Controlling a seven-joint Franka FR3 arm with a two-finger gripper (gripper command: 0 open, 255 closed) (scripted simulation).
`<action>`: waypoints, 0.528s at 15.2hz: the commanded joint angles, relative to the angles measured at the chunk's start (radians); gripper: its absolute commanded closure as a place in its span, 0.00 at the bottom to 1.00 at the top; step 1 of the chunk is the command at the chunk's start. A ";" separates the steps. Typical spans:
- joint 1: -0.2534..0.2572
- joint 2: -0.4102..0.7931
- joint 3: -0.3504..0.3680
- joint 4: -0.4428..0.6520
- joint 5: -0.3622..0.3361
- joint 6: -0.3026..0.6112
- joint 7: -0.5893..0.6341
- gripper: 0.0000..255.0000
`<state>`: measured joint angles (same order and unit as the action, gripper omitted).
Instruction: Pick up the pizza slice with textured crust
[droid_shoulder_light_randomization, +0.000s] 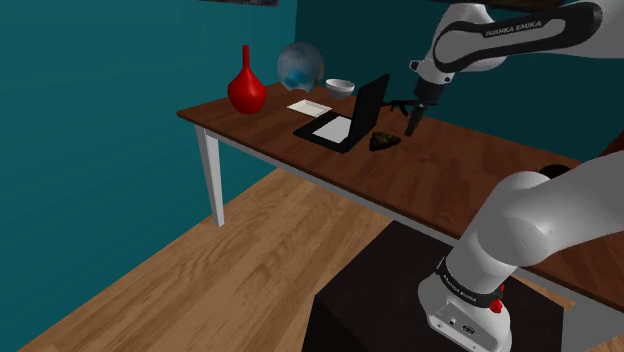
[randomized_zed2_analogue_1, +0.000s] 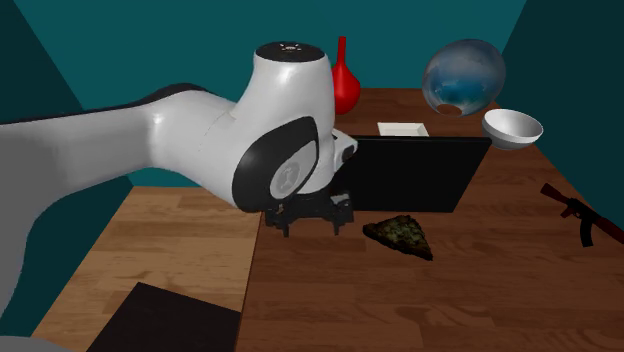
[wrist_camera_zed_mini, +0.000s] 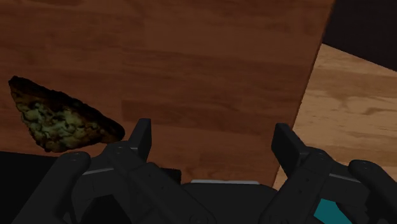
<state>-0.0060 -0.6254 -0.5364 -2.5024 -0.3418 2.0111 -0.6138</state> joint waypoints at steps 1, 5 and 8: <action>0.019 0.065 -0.069 0.023 -0.004 0.056 -0.085 0.00; 0.081 0.211 -0.209 0.095 0.036 0.150 -0.262 0.00; 0.150 0.344 -0.325 0.164 0.120 0.213 -0.421 0.00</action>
<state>0.1226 -0.3227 -0.8232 -2.3654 -0.2509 2.2095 -0.9737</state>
